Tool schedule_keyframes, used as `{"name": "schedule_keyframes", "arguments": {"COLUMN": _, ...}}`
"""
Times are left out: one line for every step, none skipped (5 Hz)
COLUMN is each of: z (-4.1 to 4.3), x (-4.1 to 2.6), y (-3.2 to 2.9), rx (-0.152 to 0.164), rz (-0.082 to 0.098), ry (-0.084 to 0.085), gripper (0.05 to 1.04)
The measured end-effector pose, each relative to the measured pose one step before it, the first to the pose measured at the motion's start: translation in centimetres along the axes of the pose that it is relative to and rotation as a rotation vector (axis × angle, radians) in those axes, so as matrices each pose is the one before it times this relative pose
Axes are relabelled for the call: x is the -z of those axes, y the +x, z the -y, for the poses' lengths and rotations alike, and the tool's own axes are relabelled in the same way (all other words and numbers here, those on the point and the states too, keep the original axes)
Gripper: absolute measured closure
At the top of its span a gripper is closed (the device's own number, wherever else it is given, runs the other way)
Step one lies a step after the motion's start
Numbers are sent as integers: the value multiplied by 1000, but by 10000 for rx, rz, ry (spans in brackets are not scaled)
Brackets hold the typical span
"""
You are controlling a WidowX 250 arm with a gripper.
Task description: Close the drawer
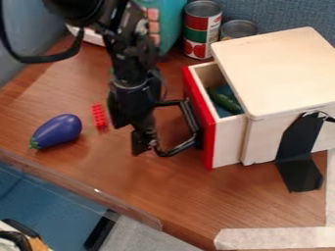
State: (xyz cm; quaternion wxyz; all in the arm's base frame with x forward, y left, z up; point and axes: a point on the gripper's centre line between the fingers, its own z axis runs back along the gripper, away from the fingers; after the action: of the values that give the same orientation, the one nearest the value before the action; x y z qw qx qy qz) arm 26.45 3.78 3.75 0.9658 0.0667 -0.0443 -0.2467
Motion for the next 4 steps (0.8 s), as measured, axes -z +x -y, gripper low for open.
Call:
{"name": "schedule_keyframes", "arguments": {"z": 209, "x": 88, "y": 1585, "rx": -94, "rz": 23, "ry": -23, "gripper": 84}}
{"name": "schedule_keyframes", "arguments": {"z": 170, "x": 559, "y": 1215, "rx": -128, "rz": -51, "ry": -38, "gripper": 83}}
{"name": "schedule_keyframes", "arguments": {"z": -124, "x": 374, "y": 1228, "rx": -207, "rz": -10, "ry": -14, "gripper": 84}}
{"name": "schedule_keyframes", "arguments": {"z": 20, "x": -203, "y": 742, "rx": -154, "rz": 111, "ry": -114, "gripper": 83}}
